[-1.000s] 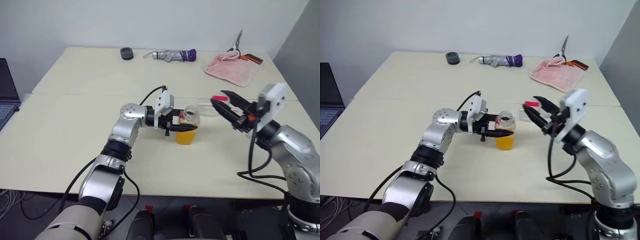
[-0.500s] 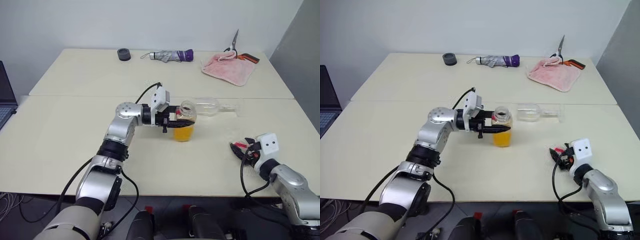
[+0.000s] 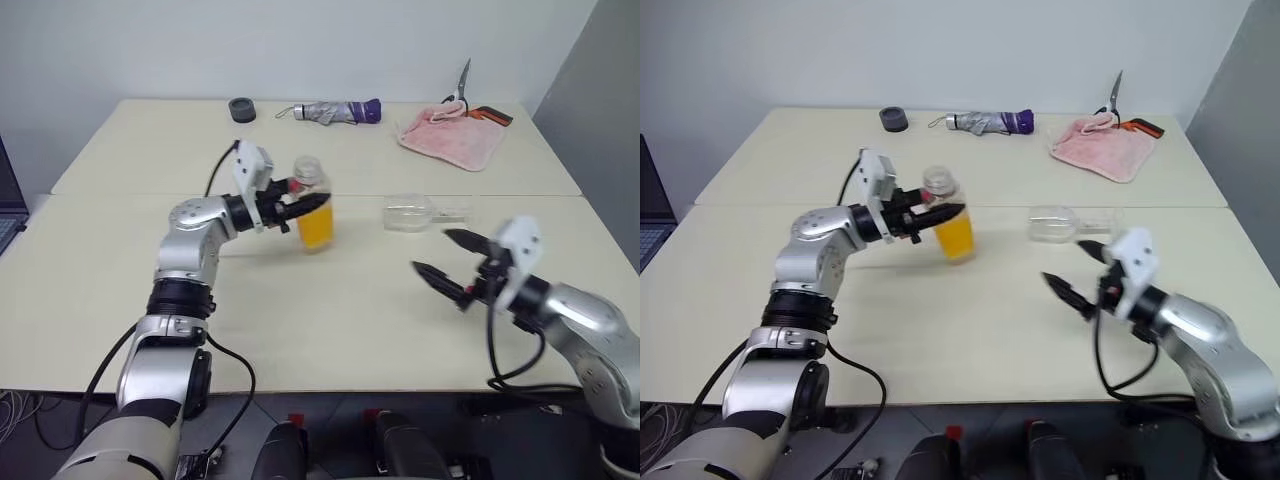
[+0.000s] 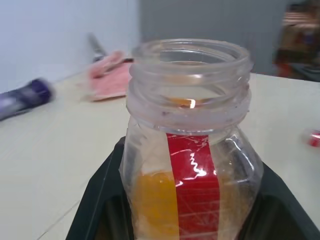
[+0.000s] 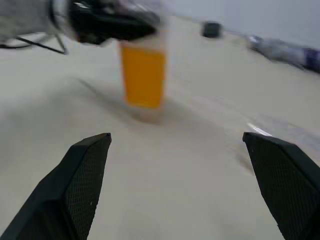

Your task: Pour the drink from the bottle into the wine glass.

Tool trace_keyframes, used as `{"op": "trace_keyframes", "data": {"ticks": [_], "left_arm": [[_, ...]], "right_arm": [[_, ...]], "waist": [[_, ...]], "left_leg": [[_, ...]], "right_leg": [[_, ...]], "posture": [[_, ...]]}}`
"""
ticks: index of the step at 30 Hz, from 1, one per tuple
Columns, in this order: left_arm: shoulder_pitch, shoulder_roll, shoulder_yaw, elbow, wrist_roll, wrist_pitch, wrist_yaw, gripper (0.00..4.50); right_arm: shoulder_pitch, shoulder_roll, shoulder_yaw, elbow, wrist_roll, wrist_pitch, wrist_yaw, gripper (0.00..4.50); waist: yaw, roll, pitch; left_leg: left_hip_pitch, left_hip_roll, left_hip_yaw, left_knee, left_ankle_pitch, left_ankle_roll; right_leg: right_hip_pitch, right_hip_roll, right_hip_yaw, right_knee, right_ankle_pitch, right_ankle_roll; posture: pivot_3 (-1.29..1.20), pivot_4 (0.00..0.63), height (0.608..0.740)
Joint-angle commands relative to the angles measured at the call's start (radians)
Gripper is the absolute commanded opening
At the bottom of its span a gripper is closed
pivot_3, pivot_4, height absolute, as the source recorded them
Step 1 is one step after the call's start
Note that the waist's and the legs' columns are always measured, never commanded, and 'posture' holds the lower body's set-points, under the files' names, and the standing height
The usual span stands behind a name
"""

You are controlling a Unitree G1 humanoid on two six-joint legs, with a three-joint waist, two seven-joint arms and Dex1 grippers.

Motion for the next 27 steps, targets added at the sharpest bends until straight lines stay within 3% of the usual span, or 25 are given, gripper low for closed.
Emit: {"op": "trace_keyframes", "data": {"ticks": [1,5,11,27], "left_arm": [[-0.012,0.038,0.055,0.038,0.011,-0.043,0.086,1.87],[-0.012,0.065,0.086,0.101,0.01,-0.065,0.14,1.87],[-0.018,0.084,0.09,0.158,0.029,-0.108,0.181,1.87],[-0.038,0.04,0.073,0.238,0.064,-0.168,0.334,1.87]], "right_arm": [[-0.125,0.036,0.112,0.064,-0.058,0.008,0.014,4.5],[-0.285,0.137,0.255,0.214,-0.171,-0.042,0.013,4.5],[-0.353,0.221,0.335,0.298,-0.261,-0.075,0.017,4.5],[-0.364,0.319,0.333,0.358,-0.378,-0.101,-0.01,4.5]], "waist": [[0.002,0.0,0.0],[0.012,-0.001,0.0],[0.025,-0.001,0.0],[0.024,-0.001,0.0]], "left_leg": [[-0.001,0.0,-0.001,0.0,0.0,0.0],[-0.004,-0.002,-0.001,0.0,0.0,0.0],[-0.005,-0.001,-0.001,0.0,0.0,0.0],[-0.003,-0.001,-0.001,0.001,0.0,0.0]], "right_leg": [[0.0,0.0,-0.001,0.0,0.0,0.0],[-0.002,-0.004,-0.003,-0.001,0.0,0.0],[-0.003,-0.009,-0.003,-0.001,0.0,0.0],[-0.003,-0.005,-0.004,0.001,0.0,-0.001]], "posture": [[0.0,0.15,0.74],[0.0,0.15,0.74],[0.0,0.15,0.74],[0.0,0.15,0.74]]}}
